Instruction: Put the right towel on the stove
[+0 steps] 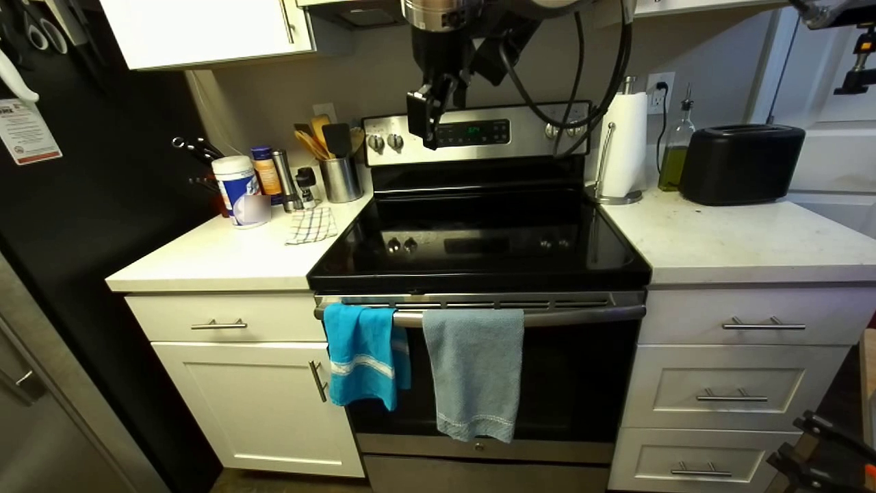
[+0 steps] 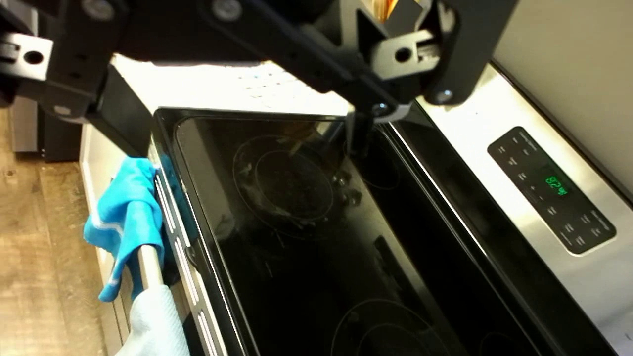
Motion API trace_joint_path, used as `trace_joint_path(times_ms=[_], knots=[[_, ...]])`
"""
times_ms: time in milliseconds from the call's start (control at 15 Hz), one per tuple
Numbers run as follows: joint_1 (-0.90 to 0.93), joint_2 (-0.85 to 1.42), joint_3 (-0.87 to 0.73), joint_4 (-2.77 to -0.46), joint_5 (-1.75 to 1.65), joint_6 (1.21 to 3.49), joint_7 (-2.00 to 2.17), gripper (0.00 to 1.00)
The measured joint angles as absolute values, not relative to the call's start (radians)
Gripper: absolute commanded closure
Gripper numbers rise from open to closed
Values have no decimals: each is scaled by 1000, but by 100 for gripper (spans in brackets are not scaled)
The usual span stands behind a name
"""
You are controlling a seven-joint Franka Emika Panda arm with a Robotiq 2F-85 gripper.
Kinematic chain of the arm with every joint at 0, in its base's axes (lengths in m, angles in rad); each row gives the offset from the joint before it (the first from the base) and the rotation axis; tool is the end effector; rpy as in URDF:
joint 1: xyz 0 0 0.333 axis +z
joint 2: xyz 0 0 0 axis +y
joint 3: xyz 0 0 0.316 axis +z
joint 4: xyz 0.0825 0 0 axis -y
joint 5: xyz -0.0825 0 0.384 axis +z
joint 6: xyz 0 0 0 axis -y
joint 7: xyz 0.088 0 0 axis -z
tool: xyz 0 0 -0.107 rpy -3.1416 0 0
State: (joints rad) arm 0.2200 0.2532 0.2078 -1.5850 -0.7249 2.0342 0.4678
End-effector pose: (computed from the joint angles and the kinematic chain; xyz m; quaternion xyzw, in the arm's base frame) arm 0.6226 0.2272 0.5235 0.9412 0.1015 0.2199 0.2357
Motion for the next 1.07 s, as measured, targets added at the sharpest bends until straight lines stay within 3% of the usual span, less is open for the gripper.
trace_joint_path(times_ms=[467,1067], knots=[[222,362,175,-1554,-555,2248,277,0],[209,495,116,-1555,-348,2269,97,0]])
